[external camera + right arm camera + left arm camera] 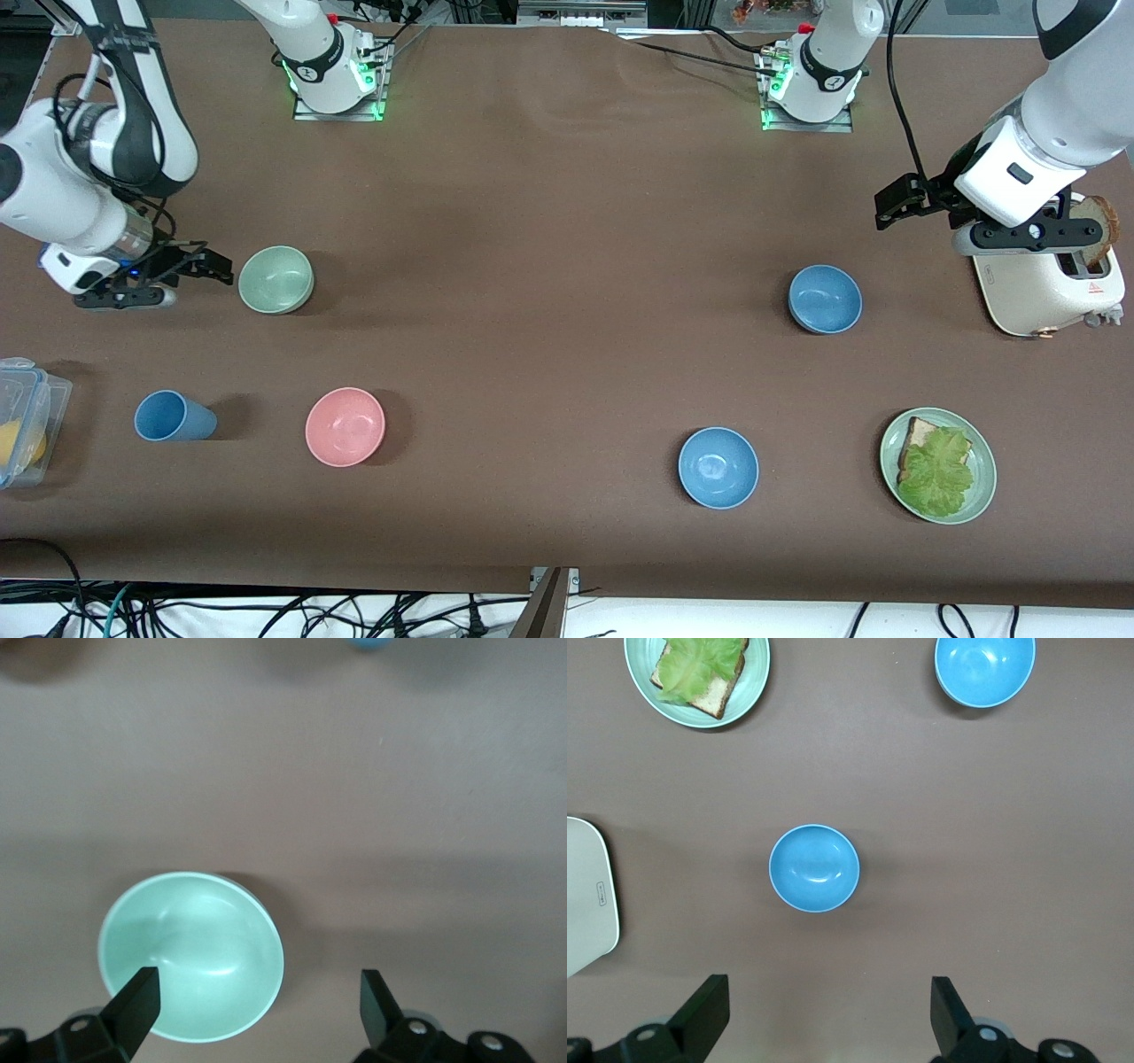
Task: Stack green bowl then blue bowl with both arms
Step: 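Lower the right gripper to the pale green bowl rim and grasp it, then slide the pale green bowl with the right gripper toward the table middle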
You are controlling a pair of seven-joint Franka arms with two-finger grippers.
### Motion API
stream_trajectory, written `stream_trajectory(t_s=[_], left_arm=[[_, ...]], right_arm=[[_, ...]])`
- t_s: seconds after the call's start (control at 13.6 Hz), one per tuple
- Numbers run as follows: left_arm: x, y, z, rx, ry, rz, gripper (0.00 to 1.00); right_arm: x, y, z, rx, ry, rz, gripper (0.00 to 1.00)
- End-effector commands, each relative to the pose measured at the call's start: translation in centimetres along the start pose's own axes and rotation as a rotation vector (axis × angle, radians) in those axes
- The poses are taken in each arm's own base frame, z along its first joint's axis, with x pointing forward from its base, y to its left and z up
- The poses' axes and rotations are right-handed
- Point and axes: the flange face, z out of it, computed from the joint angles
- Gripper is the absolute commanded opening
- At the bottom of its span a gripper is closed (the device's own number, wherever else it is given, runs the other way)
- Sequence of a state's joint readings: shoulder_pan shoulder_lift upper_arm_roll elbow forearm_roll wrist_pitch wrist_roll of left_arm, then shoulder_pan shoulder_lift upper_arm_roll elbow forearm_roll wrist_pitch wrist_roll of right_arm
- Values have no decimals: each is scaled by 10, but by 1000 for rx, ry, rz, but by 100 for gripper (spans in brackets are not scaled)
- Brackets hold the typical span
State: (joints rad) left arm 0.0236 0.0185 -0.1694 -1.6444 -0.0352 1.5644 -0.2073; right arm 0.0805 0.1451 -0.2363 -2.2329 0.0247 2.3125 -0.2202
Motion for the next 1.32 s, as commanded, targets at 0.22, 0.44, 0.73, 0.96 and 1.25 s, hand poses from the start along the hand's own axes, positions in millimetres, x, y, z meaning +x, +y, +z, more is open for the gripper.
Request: stream_trajectory(t_s=[0.22, 0.44, 0.73, 0.96, 1.25], left_arm=[[-3, -1, -4, -23, -9, -4, 100], [-3, -1, -4, -23, -9, -4, 100], [-3, -2, -4, -22, -9, -5, 100], [-3, -2, -4, -23, -9, -5, 100], [-3, -2, -4, -23, -9, -5, 100]], right_arm=[[-1, 1, 65, -20, -4, -5, 98], [0, 1, 91, -17, -9, 13, 89], [-2, -2, 93, -13, -18, 21, 45], [-1, -10, 96, 11, -19, 37, 8], [17, -24, 60, 18, 33, -2, 0]])
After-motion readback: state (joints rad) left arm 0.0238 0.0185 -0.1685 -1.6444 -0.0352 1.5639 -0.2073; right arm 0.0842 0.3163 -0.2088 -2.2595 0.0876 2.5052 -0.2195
